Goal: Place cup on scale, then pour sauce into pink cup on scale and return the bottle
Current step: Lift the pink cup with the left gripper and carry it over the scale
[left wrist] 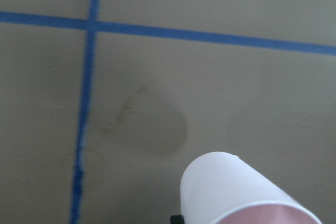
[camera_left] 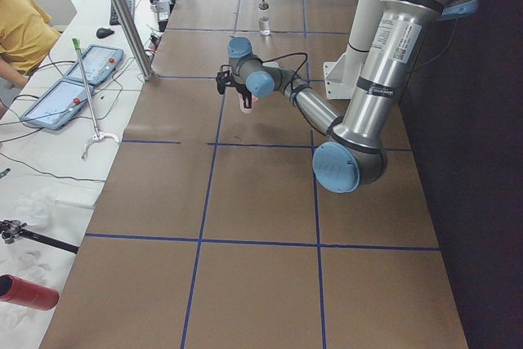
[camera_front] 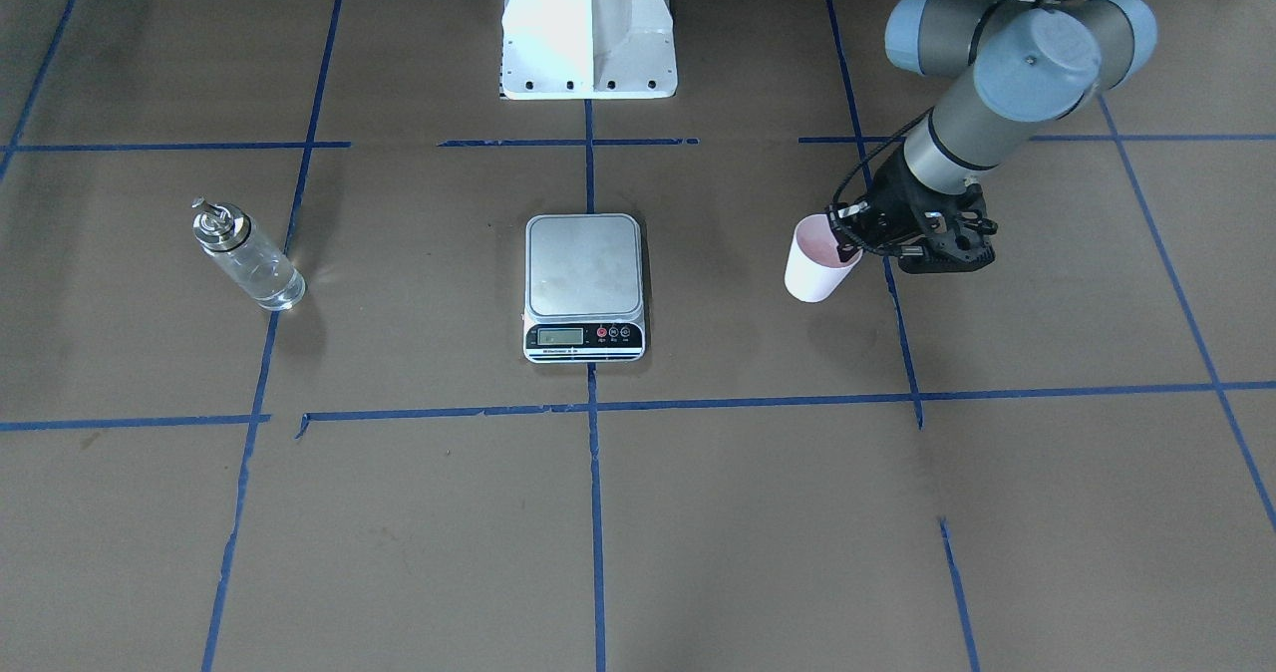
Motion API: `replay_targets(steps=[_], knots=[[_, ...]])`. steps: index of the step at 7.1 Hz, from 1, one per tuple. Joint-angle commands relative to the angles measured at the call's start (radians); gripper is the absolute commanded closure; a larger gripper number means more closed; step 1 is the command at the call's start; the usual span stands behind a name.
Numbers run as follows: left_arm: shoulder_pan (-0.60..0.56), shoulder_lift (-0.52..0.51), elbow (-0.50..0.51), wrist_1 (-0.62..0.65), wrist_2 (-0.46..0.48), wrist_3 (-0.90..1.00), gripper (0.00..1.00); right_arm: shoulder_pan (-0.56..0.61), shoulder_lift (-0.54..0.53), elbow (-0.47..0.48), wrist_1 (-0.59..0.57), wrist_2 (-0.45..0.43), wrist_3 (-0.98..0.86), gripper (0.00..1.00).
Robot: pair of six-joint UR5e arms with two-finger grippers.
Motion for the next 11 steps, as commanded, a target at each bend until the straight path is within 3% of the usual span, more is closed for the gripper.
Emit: replay_targets(steps=[1, 4, 11], knots=[[0.121, -0.172, 0.026, 0.036, 0.035, -0.252, 1.0, -0.011, 0.001, 0.001, 0.001, 0.0, -0.001, 0.0], [0.206, -0.386, 0.247, 0.035, 0.097, -0.417, 1.0, -0.026, 0.001, 0.006, 0.001, -0.002, -0.004, 0.0], [0.235, -0.384, 0.263, 0.029, 0.097, -0.413, 1.0, -0.028, 0.001, 0.005, 0.001, -0.008, -0.004, 0.0]])
